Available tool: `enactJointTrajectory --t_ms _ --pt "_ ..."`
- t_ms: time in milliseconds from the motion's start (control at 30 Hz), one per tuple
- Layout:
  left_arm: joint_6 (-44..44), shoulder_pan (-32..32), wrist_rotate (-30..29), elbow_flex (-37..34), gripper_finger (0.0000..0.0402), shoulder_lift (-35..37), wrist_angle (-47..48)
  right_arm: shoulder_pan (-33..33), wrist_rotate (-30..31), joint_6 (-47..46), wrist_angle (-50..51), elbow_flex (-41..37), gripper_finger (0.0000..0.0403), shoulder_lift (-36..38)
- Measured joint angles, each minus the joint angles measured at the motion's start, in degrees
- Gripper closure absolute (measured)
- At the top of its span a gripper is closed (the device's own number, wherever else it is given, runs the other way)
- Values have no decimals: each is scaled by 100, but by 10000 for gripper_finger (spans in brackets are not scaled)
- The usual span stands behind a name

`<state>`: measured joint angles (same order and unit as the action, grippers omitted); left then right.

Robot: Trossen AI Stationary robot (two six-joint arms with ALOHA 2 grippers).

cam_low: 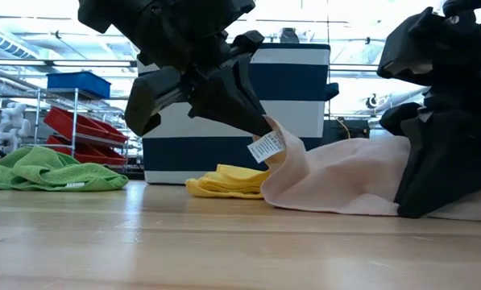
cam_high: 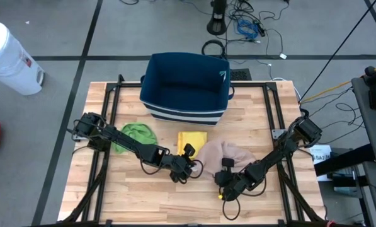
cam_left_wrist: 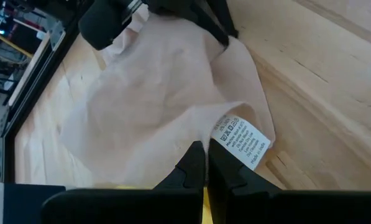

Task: Fold towel
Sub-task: Fold the brown towel

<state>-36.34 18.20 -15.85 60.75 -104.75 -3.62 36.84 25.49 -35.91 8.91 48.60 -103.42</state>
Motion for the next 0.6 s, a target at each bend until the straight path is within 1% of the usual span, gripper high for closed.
enactJointTrajectory --t_ms 200,367,500,600 --pt "-13 -2 -8 0 401 -1 -1 0 29 231 180 195 401 -9" --pt "-150 41 -313 0 401 0 -8 39 -33 533 773 765 402 45" --pt "-373 159 -645 0 401 -1 -58 205 -39 793 1629 1467 403 78" --pt "-637 294 -1210 69 401 0 -13 365 -33 855 2540 2189 403 91"
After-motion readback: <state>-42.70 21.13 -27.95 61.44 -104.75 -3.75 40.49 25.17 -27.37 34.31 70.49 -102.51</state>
